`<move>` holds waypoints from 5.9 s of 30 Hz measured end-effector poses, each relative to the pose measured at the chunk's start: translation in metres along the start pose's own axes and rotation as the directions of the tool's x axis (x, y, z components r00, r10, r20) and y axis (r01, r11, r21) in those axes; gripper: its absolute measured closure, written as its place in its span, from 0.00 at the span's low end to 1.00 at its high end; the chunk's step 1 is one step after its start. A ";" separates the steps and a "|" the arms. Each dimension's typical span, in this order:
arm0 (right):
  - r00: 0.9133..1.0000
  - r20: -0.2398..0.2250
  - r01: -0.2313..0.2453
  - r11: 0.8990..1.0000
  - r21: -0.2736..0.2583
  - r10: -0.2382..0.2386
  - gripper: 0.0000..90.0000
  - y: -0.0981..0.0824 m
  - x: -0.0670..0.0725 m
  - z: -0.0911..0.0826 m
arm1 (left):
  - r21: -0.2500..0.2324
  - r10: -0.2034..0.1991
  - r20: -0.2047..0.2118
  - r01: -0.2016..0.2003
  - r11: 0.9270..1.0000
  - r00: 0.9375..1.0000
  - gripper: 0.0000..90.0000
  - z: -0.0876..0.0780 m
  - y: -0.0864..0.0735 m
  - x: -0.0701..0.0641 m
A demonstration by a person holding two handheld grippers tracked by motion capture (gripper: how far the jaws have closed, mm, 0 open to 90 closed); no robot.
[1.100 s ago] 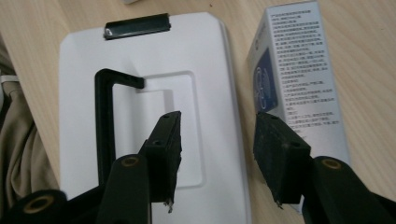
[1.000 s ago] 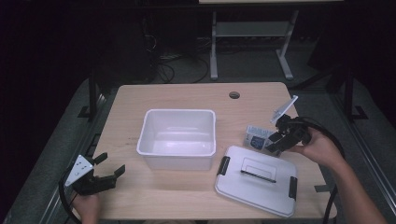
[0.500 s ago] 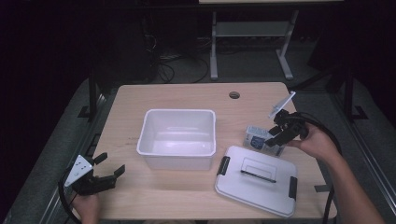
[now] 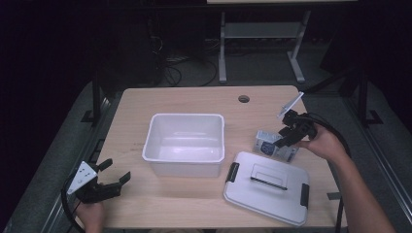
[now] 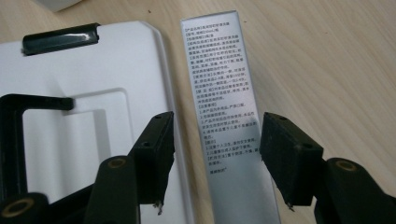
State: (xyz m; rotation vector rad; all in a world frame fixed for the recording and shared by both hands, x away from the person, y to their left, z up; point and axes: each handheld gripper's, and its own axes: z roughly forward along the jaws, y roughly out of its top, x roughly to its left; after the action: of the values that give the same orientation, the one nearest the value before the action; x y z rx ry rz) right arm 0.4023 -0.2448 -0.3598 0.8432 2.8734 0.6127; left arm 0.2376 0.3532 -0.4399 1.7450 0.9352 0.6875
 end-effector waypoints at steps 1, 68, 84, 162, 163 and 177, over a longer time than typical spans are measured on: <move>1.000 0.002 0.001 1.000 0.003 -0.001 0.49 0.001 -0.001 0.001 | -0.002 0.000 0.002 0.000 1.000 1.000 0.15 0.000 0.000 0.000; 0.996 -0.017 0.084 0.996 -0.038 -0.085 0.62 0.022 0.036 -0.057 | -0.013 -0.006 -0.004 0.006 1.000 1.000 0.15 -0.002 0.000 0.001; 0.991 -0.035 0.130 0.991 -0.032 -0.131 0.62 0.042 0.066 -0.086 | -0.020 -0.011 -0.005 0.011 1.000 1.000 0.15 -0.002 0.000 0.001; 0.913 -0.127 0.383 0.922 -0.061 -0.388 0.62 0.198 0.156 -0.083 | -0.029 -0.021 -0.003 0.021 0.999 1.000 0.15 -0.004 0.000 0.004; 0.912 -0.128 0.385 0.921 -0.059 -0.390 0.62 0.199 0.156 -0.081 | -0.030 -0.021 -0.003 0.021 0.999 1.000 0.15 -0.004 0.000 0.004; 0.902 -0.145 0.403 0.913 -0.054 -0.407 0.62 0.212 0.160 -0.061 | -0.034 -0.019 -0.004 0.019 0.999 1.000 0.15 -0.005 0.000 0.005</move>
State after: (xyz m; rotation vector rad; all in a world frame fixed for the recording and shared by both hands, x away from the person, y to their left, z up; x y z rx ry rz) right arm 0.3619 -0.0182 -0.2139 0.1802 3.0326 0.6794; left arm 0.2365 0.3593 -0.4381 1.7029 0.9369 0.6917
